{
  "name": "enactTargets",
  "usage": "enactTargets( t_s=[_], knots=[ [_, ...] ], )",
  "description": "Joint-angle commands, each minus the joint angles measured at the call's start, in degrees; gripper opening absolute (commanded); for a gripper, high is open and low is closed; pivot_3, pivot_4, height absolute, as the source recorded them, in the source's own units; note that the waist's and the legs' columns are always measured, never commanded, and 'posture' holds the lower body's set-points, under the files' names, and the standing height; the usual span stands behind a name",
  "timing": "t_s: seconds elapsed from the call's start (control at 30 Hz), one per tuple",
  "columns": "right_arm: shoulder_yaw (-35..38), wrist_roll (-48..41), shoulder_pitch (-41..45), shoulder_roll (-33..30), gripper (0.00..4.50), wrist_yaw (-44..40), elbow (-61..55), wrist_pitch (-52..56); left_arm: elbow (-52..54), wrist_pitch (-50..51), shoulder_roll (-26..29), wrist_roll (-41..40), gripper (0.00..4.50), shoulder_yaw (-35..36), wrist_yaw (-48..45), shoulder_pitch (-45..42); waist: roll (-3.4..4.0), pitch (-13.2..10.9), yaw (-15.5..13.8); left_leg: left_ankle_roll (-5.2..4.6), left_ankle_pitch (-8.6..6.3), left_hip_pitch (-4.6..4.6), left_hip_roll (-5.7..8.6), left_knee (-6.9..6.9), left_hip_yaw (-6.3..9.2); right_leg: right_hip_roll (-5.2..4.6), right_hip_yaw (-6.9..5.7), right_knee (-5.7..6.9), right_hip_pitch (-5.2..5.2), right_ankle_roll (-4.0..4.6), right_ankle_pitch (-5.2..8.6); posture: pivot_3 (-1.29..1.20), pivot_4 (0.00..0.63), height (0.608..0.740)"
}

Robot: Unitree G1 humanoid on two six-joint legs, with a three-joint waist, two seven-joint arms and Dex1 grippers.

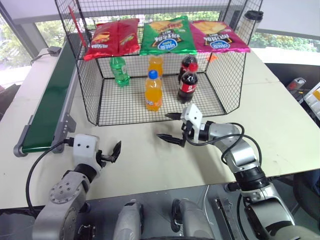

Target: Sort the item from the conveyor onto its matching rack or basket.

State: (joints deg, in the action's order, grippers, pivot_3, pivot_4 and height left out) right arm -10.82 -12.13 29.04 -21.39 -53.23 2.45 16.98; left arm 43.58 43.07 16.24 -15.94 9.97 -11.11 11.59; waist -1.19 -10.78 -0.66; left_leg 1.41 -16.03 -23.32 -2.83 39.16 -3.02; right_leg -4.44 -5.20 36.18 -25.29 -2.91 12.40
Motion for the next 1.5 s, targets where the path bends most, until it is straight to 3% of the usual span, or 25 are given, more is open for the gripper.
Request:
enactTargets(
  t_s=[0.03,1.5],
  knots=[
    [0.5,-0.7,0.1,0.2,4.50,0.0,-1.0,-1.1,1.9,-2.2,-0.4,0.1,4.42,0.0,0.4,-0.2,0.00,0.0,0.0,0.00,0.00,0.00,0.00,0.00,0.00,0.00,0.00,0.00,0.00,0.00,0.00,0.00,0.150,0.740],
    [0.3,-0.8,-0.3,-0.3,4.50,-0.1,-2.5,-0.1,0.8,-1.5,0.2,1.5,4.42,-1.3,1.1,-1.5,0.00,0.0,0.0,0.00,0.00,0.00,0.00,0.00,0.00,0.00,0.00,0.00,0.00,0.01,0.01,0.00,0.150,0.740]
  ],
)
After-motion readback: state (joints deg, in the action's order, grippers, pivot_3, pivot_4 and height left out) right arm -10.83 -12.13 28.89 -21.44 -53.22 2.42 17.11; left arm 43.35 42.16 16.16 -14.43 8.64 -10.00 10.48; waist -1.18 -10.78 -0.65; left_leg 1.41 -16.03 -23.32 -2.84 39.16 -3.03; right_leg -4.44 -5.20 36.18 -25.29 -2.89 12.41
